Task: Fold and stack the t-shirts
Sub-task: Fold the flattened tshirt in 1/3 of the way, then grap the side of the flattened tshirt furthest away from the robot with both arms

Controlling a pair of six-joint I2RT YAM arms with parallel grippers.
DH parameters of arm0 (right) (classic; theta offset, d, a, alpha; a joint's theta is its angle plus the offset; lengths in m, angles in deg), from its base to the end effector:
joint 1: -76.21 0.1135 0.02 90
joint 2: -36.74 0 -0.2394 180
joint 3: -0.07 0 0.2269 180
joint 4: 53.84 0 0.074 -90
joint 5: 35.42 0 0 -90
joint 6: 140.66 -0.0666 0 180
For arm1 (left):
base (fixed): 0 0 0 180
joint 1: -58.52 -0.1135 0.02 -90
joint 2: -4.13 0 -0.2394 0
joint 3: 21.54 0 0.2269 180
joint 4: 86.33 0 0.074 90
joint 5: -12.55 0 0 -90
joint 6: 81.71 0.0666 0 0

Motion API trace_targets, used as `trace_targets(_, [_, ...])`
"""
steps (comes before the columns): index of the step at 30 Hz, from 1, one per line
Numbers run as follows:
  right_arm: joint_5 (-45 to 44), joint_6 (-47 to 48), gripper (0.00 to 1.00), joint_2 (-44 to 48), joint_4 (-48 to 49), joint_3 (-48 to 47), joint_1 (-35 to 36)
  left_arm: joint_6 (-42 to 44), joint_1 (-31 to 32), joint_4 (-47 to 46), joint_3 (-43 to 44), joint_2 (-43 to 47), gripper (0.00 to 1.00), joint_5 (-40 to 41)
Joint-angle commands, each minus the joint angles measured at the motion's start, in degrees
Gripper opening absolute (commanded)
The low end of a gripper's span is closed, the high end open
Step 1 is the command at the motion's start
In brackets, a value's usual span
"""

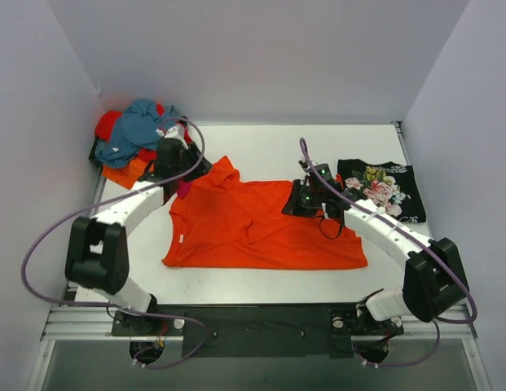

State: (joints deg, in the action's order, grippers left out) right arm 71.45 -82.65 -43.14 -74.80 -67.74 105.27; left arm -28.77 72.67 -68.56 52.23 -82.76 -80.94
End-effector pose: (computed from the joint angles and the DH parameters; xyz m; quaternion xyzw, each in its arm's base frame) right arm 0.2662 0.1700 0.2267 -0.0477 0.8709 0.3507 0.3409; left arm 0.3370 -0.0891 0.2289 -0.1580 0.8551 -0.2370 0.4332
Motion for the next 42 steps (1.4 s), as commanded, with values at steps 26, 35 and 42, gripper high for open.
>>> trace_targets(26, [7.5,0.3,0.0,3.7,-1.1,0.4,-9.8,19.2,0.6,10.7,53.0,-50.5,0.52,-11.6])
trace_targets(35, [8.4,-0.2,0.0,2.7,-1.8,-0.7,-11.1,18.6,-1.0,13.1,57.0,-54.6,0.28,-13.2])
trace_targets(42, [8.4,-0.5,0.0,1.0,-3.3,-2.7,-12.4,19.7,-1.4,11.9,56.8,-54.7,0.0,-15.1])
